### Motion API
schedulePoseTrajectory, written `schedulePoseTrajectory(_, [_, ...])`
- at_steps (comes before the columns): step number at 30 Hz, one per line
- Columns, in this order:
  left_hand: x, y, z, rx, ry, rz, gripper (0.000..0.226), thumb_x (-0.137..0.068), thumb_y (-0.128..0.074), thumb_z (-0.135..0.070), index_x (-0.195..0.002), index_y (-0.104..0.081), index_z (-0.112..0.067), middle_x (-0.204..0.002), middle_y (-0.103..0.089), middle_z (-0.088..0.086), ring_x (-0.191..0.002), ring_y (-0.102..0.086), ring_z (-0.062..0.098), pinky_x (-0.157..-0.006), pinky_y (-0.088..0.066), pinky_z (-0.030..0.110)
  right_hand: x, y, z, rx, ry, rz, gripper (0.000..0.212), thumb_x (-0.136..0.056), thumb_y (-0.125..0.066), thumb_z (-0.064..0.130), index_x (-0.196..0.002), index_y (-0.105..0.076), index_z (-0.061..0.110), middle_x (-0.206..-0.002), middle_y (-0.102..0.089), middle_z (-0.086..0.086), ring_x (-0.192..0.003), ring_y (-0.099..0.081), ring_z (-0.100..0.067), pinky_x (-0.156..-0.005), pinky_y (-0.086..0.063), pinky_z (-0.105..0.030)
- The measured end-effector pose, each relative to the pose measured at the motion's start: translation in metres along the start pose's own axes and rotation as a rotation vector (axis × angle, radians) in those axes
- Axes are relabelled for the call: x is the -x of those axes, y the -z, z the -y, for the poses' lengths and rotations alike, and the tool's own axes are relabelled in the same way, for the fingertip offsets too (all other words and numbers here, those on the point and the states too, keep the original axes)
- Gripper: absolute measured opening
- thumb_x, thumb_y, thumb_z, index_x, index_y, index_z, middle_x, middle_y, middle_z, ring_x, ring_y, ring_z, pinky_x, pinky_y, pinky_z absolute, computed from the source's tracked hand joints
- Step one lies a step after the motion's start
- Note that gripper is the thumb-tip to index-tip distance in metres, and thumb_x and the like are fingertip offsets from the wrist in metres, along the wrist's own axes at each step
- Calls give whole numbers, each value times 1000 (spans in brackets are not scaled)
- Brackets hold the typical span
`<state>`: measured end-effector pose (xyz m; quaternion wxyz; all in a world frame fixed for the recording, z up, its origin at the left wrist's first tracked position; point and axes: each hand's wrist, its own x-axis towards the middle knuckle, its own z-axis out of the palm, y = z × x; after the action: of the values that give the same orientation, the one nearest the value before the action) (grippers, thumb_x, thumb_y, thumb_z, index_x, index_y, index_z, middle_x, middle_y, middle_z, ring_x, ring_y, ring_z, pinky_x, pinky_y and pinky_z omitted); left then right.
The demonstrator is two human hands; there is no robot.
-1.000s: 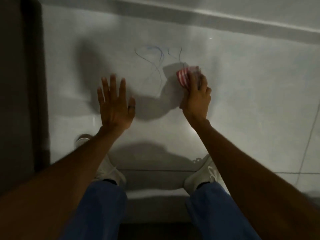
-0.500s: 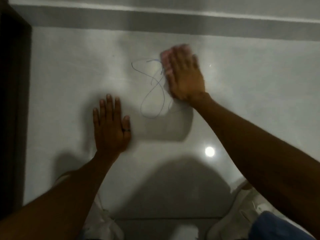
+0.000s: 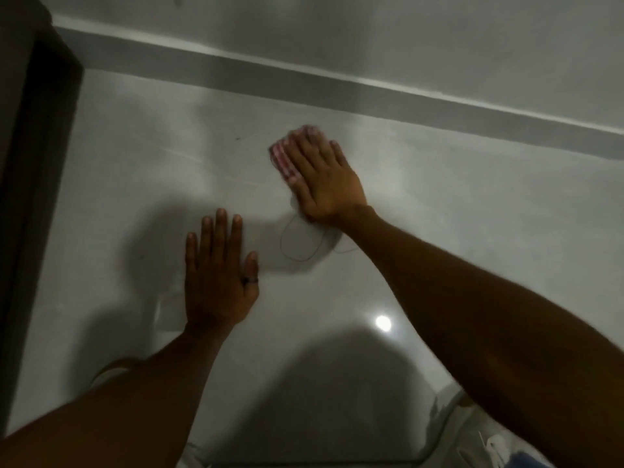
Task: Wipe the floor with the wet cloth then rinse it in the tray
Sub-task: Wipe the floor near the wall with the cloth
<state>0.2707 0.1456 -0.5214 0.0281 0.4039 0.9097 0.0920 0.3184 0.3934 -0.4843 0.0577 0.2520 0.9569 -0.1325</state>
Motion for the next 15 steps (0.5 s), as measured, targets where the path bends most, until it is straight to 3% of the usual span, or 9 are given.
schedulePoseTrajectory(2, [1, 0, 2, 28, 6, -17, 69, -108, -38, -43, -169, -33, -10, -176, -29, 20, -163, -28, 41, -133, -21, 61, -8, 2, 10, -36, -179, -56, 69, -111, -16, 49, -171, -4, 18, -180, 3, -9, -167, 8, -30, -136, -2, -53])
schedulePoseTrajectory(3, [1, 1, 1, 40, 1, -20, 69, -108, -38, -43, -169, -34, -10, -176, -29, 19, -163, -28, 41, -133, -21, 60, -9, 2, 14, -31, -159, -45, 70, -111, -16, 51, -171, -3, 18, -180, 3, -9, -167, 8, -30, -136, -1, -53])
schedulePoseTrajectory(5, [-1, 1, 1, 43, 6, -27, 69, -109, -39, -44, -169, -33, -11, -176, -29, 19, -163, -29, 41, -134, -21, 60, -12, -6, 23, 18, 61, 30, 69, -110, -16, 50, -171, -4, 18, -180, 1, -8, -167, 7, -30, -136, -2, -53])
schedulePoseTrajectory(6, [0, 0, 2, 46, 13, -32, 69, -109, -39, -44, -169, -33, -11, -176, -30, 19, -163, -29, 40, -134, -21, 60, -13, -7, 28, -6, 51, 29, 69, -110, -16, 49, -171, -5, 18, -180, 1, -8, -167, 7, -30, -136, 0, -52])
schedulePoseTrajectory(8, [1, 0, 2, 66, 13, -44, 69, -109, -41, -43, -169, -34, -11, -176, -30, 19, -163, -29, 40, -134, -21, 60, -12, -4, 37, -46, -156, -32, 70, -110, -13, 50, -171, -5, 16, -180, 2, -10, -167, 8, -30, -136, 4, -49])
schedulePoseTrajectory(12, [0, -1, 3, 58, 6, -57, 69, -109, -41, -43, -169, -33, -11, -176, -30, 18, -164, -29, 39, -134, -21, 60, -7, -10, 41, 3, 63, 32, 68, -112, -23, 48, -171, -9, 16, -180, -3, -10, -167, 4, -30, -136, 2, -48])
schedulePoseTrajectory(15, [1, -1, 3, 51, 5, -59, 68, -109, -40, -44, -169, -34, -10, -176, -30, 18, -164, -28, 39, -134, -20, 59, -15, -4, 43, -53, -201, -36, 70, -111, -17, 49, -170, -5, 15, -180, 1, -11, -167, 7, -31, -136, 4, -50])
